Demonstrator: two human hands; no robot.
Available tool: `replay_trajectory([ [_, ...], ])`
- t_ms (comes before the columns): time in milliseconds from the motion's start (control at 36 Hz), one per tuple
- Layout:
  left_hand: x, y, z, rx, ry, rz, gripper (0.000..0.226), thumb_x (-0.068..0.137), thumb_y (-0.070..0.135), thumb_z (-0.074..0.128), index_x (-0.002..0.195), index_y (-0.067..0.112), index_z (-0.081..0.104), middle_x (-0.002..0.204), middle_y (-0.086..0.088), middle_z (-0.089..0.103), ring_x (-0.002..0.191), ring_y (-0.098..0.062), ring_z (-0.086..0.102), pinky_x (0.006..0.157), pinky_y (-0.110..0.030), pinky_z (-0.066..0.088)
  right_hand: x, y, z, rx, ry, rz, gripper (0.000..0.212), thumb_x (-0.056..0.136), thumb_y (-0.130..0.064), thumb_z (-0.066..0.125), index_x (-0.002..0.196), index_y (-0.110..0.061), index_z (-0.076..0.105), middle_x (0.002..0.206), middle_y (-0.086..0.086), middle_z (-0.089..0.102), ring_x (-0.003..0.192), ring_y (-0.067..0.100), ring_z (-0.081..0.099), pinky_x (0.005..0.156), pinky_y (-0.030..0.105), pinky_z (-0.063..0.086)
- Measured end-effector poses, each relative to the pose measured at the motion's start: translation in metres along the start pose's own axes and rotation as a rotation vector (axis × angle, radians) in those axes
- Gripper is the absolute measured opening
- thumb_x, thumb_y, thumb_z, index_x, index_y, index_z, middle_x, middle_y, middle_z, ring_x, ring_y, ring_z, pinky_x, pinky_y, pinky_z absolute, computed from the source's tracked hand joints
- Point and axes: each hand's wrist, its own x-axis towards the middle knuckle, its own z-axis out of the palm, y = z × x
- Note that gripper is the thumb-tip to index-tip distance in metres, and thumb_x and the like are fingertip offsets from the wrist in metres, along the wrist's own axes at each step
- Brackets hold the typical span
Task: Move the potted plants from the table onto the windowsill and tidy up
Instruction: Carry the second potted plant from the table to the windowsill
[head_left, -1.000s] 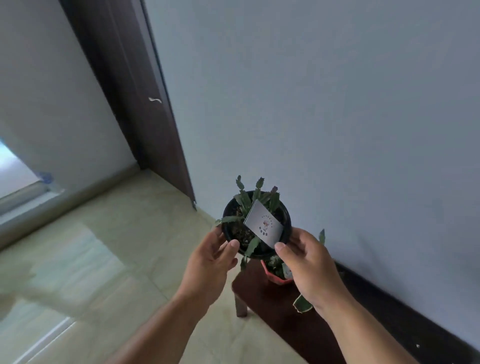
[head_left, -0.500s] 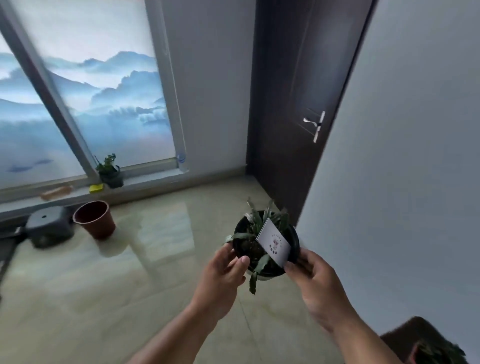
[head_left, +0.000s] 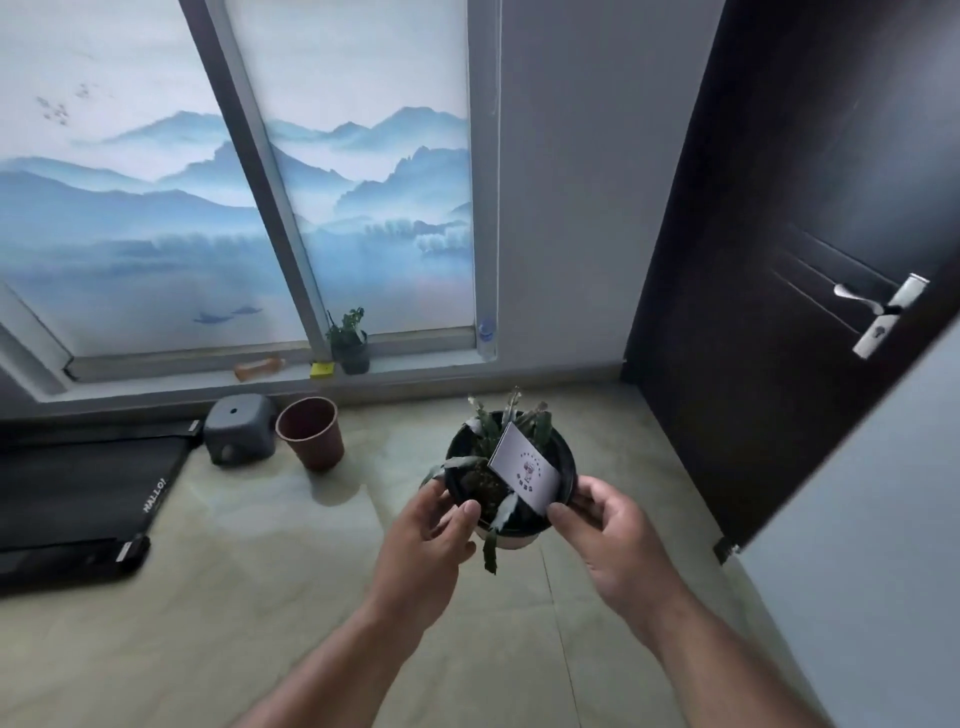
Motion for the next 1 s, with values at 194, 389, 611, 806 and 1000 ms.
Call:
replay_trajectory([
  [194,0.096,0.032,-0.009,-0.005,0.094,0.017,0.026,0.098,0.009,0.061,0.107,0.033,0.067,0.108,0.008,0.077,0.094,-0.005,0.073,0.092,-0.044,0.056,0.115,-0.021,0.022,0.067,-0.102,0.013,0.019,0.095,-0.002,0.067,0.106,-0.017,0.069,0.101,-0.003,0.080,0.097,0.003,0.074,0.084,0.017,0.056],
  [389,0.183,0.045,-0.039,-0.033,0.150,0.012,0.025,0.098,0.011,0.061,0.105,0.035,0.068,0.104,0.013,0.077,0.097,-0.007,0.073,0.091,-0.042,0.057,0.214,-0.029,0.061,0.050,-0.182,0.029,0.023,0.095,0.000,0.066,0.109,-0.018,0.068,0.102,-0.005,0.079,0.100,0.002,0.073,0.084,0.014,0.055],
  [611,0.308,0.053,-0.094,-0.096,0.162,-0.003,0.022,0.099,0.010,0.060,0.105,0.030,0.066,0.103,0.012,0.075,0.097,-0.008,0.069,0.096,-0.048,0.054,0.338,-0.028,0.128,-0.024,-0.191,0.035,0.020,0.095,-0.006,0.068,0.109,-0.020,0.068,0.107,-0.003,0.079,0.103,0.006,0.073,0.089,0.020,0.054],
  [806,0.412,0.070,-0.146,-0.083,0.147,0.004,0.022,0.099,0.010,0.060,0.106,0.030,0.065,0.091,0.023,0.075,0.091,-0.003,0.068,0.098,-0.051,0.052,0.435,-0.035,0.190,-0.004,-0.190,0.059,0.018,0.097,-0.002,0.064,0.113,-0.010,0.069,0.104,-0.001,0.078,0.093,0.002,0.071,0.081,0.017,0.053],
  [1000,0.503,0.077,-0.173,-0.070,0.165,-0.042,0.026,0.099,0.011,0.060,0.118,0.029,0.063,0.116,0.010,0.073,0.104,-0.010,0.069,0.096,-0.048,0.054,0.522,-0.030,0.223,-0.002,-0.193,0.094,0.021,0.097,-0.004,0.065,0.115,-0.013,0.069,0.108,0.000,0.079,0.099,0.005,0.072,0.084,0.020,0.052],
])
